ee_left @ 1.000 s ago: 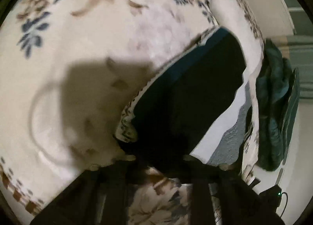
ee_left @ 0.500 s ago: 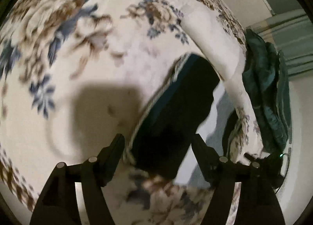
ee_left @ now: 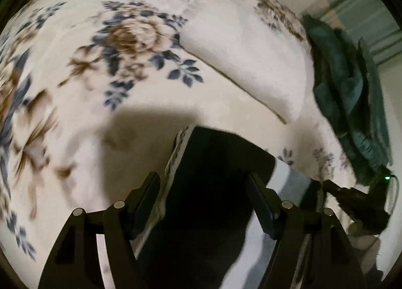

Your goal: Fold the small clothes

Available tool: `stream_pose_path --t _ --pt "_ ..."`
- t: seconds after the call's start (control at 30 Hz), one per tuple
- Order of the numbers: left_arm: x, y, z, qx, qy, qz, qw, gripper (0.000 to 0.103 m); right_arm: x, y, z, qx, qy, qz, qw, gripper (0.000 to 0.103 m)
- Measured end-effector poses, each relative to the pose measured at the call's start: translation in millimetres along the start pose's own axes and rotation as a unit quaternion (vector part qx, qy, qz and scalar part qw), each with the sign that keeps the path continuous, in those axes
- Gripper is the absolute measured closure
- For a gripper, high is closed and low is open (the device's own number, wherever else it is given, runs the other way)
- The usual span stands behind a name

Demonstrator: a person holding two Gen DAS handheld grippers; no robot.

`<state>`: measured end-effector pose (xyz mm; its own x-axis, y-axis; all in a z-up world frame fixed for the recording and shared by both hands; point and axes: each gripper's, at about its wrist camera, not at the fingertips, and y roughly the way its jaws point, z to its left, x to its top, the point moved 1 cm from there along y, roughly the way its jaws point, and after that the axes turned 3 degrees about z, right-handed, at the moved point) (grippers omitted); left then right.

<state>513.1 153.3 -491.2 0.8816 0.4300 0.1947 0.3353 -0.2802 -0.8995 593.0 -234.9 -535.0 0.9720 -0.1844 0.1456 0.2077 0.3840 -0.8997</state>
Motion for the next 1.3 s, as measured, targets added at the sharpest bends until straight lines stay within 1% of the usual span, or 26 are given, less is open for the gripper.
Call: stream_pose_path --t 0.03,0.07,0.1,0.17,0.2,0.23,0.27,0.3,0.33,0.43,0.47,0.53,0.57,0.6,0.67,0.7,0.77,0.87,0.93,1.0,1.07,1.1,1.13,1.17,1.2,1.3 --pt "4.7 8.6 1.1 0.009 0.003 0.009 0.9999 0.034 0.1 7.5 -0.6 -0.005 0.000 0.013 1.000 0.100" --pt "5.8 11.3 2.8 0.011 0.002 0.013 0.9998 0.034 0.1 14.2 -1.3 -0.001 0.002 0.029 1.000 0.100" --pt "6.0 12.3 5.8 0.010 -0.003 0.018 0.9998 0.034 1.1 21.0 -7.0 0.013 0.013 0.053 0.998 0.096" --pt "1.5 3.2 13.2 -0.017 -0.018 0.019 0.9995 0.034 -2.7 21.4 -20.1 0.051 0.032 0.082 0.995 0.071" --pt "-2.9 -4.6 16.7 -0.039 -0.023 0.018 0.9988 0.034 -5.9 21.8 -26.3 0.077 0.040 0.095 0.992 0.043" --pt "-9.2 -13.3 21.3 -0.062 -0.028 0.017 0.9975 0.034 -12.0 22.1 -35.7 0.115 0.051 0.112 0.986 0.024" --pt "-16.1 -20.2 27.0 -0.083 -0.032 0.017 0.9959 0.034 -18.3 23.9 -42.1 0.141 0.057 0.127 0.980 0.021" --pt "-25.2 -25.0 34.1 -0.105 -0.036 0.021 0.9936 0.034 -30.3 30.8 -51.1 0.180 0.062 0.157 0.969 0.020" --pt "-31.8 -25.1 39.3 -0.118 -0.037 0.027 0.9920 0.034 -41.0 39.4 -56.1 0.201 0.066 0.184 0.960 0.020" --pt "-50.7 -7.6 55.7 -0.138 -0.041 0.062 0.9877 0.034 -74.8 69.0 -63.7 0.238 0.068 0.252 0.936 0.020" --pt "-54.1 0.7 59.8 -0.150 -0.043 0.075 0.9849 0.034 -86.3 80.4 -61.9 0.251 0.065 0.272 0.927 0.020" --pt "-56.7 13.8 65.3 -0.182 -0.048 0.088 0.9781 0.034 -96.8 92.1 -54.4 0.271 0.056 0.284 0.918 0.018" --pt "-55.5 16.3 66.7 -0.193 -0.050 0.089 0.9759 0.030 -99.2 96.2 -48.8 0.280 0.048 0.286 0.915 0.018" --pt "-53.3 17.7 68.3 -0.207 -0.050 0.091 0.9729 0.028 -100.0 99.5 -43.0 0.288 0.042 0.284 0.914 0.018" --pt "-48.5 21.0 70.5 -0.217 -0.047 0.095 0.9705 0.028 -100.2 107.6 -31.0 0.314 0.042 0.287 0.904 0.018" --pt "-46.8 22.1 70.8 -0.221 -0.043 0.096 0.9696 0.027 -99.9 111.9 -25.3 0.317 0.040 0.289 0.902 0.018" --pt "-44.2 29.6 71.2 -0.226 -0.030 0.102 0.9683 0.023 -100.3 118.1 -15.7 0.311 0.031 0.294 0.903 0.018" --pt "-39.9 31.9 73.9 -0.243 -0.032 0.109 0.9634 0.020 -101.6 118.9 -6.8 0.301 0.026 0.291 0.908 0.018" --pt "-40.7 24.5 84.2 -0.265 -0.043 0.117 0.9562 0.020 -103.7 112.1 -9.1 0.297 0.030 0.289 0.910 0.018" --pt "-44.0 11.9 100.0 -0.273 -0.043 0.118 0.9539 0.020 -105.5 107.6 -14.1 0.299 0.046 0.284 0.910 0.018" --pt "-47.5 10.9 109.7 -0.275 -0.034 0.127 0.9523 0.019 -107.7 106.5 -17.9 0.301 0.056 0.279 0.910 0.018" --pt "-48.8 14.9 109.8 -0.283 -0.035 0.133 0.9491 0.019 -108.6 107.9 -18.2 0.302 0.061 0.278 0.910 0.018" --pt "-49.7 21.2 106.4 -0.290 -0.031 0.143 0.9458 0.019 -109.4 109.7 -17.8 0.299 0.062 0.277 0.911 0.018" --pt "-48.8 29.0 97.8 -0.282 -0.013 0.152 0.9472 0.019 -108.8 111.0 -16.5 0.297 0.062 0.275 0.912 0.018" --pt "-47.0 33.3 93.1 -0.282 -0.003 0.154 0.9469 0.019 -109.6 111.5 -15.2 0.296 0.063 0.272 0.913 0.018" --pt "-42.1 44.6 68.5 -0.300 0.019 0.155 0.9412 0.018 -112.7 109.5 -13.1 0.293 0.064 0.264 0.917 0.018"
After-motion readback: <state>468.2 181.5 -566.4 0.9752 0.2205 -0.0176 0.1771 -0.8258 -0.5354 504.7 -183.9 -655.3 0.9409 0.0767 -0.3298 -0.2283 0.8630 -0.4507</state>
